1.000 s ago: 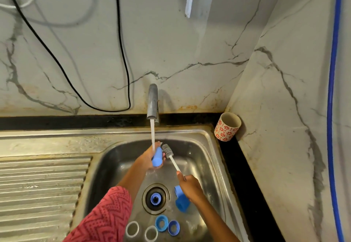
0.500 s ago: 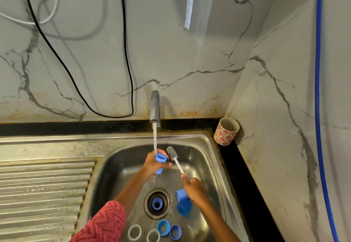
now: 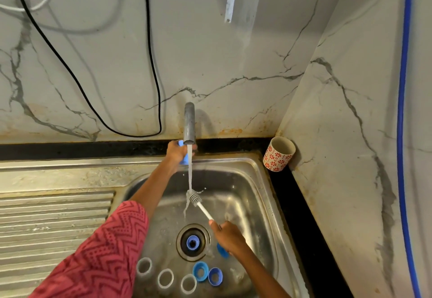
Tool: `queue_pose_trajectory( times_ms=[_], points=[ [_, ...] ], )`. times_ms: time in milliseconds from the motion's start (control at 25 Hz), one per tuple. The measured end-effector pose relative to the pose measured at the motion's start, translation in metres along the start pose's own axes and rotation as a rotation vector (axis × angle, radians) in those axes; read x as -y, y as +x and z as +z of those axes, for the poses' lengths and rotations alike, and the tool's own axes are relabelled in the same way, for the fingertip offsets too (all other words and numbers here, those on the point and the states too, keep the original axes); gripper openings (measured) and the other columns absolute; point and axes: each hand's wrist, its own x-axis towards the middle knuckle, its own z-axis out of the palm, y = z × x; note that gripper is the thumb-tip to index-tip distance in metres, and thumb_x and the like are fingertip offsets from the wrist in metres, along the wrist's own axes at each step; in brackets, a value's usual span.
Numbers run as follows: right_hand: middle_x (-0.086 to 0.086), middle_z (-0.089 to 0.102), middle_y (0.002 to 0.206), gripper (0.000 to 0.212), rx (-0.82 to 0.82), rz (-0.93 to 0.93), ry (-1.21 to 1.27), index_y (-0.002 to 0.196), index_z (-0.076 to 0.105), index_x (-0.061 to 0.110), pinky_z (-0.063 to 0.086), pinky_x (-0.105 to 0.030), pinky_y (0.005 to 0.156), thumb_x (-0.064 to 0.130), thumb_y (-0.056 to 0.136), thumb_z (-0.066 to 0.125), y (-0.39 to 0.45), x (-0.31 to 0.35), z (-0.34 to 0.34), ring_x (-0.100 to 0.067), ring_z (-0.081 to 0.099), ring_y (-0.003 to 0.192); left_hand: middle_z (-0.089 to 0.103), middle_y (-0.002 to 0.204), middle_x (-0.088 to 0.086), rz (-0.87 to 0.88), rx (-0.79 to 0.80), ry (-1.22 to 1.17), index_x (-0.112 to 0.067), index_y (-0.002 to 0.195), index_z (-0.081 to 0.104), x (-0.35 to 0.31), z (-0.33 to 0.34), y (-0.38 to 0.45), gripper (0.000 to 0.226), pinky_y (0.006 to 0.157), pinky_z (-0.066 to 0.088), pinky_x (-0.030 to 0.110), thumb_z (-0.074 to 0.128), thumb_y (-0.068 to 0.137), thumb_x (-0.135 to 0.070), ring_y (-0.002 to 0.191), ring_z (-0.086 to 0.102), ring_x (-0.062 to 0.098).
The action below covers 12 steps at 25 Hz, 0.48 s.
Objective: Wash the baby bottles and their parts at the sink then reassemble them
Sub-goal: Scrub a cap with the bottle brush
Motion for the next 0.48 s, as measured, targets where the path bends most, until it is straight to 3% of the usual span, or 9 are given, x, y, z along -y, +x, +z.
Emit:
queue_pose_trajectory(
  times_ms=[80, 160, 280, 480],
  points=[
    [0.007, 0.038, 0.058, 0.051, -0.006, -0.021, -0.013, 0.057, 0.034, 0.022, 0.021, -0.017, 0.049, 0.055, 0.096, 0.030, 0.001, 0.001, -0.001, -0.003, 0.030, 0.053, 0.057, 0.067, 0.012, 0.067, 0.086, 0.172, 0.007, 0.098, 0.061, 0.002, 0.000, -0.004, 0.026, 0.044, 0.045, 0.021, 0.071, 0.079, -0.008, 0.047, 0.054, 0.011],
    [0.006, 0.037, 0.056, 0.052, -0.011, -0.028, -0.022, 0.056, 0.033, 0.021, 0.027, -0.021, 0.050, 0.053, 0.097, 0.030, 0.000, 0.005, 0.000, -0.005, 0.033, 0.052, 0.055, 0.069, 0.010, 0.120, 0.196, 0.367, 0.005, 0.106, 0.058, 0.004, -0.006, -0.010, 0.030, 0.041, 0.043, 0.019, 0.069, 0.082, -0.010, 0.048, 0.054, 0.010],
    [0.005, 0.034, 0.056, 0.053, -0.033, -0.029, -0.020, 0.056, 0.030, 0.021, 0.027, -0.026, 0.052, 0.054, 0.097, 0.030, -0.003, 0.014, 0.002, -0.008, 0.031, 0.051, 0.049, 0.112, 0.012, 0.150, 0.352, 0.597, -0.010, 0.138, 0.035, 0.002, -0.020, -0.015, 0.064, 0.058, 0.048, 0.021, 0.067, 0.083, -0.012, 0.087, 0.055, 0.022],
    [0.006, 0.040, 0.056, 0.052, -0.100, -0.030, 0.046, 0.056, 0.036, 0.021, 0.026, -0.021, 0.046, 0.054, 0.097, 0.031, -0.016, 0.023, -0.005, -0.008, 0.036, 0.048, 0.037, 0.145, 0.011, 0.242, 0.465, 0.732, -0.013, 0.148, 0.021, -0.001, -0.037, -0.018, 0.081, 0.090, 0.048, 0.032, 0.068, 0.082, -0.012, 0.115, 0.050, 0.025]
  ],
)
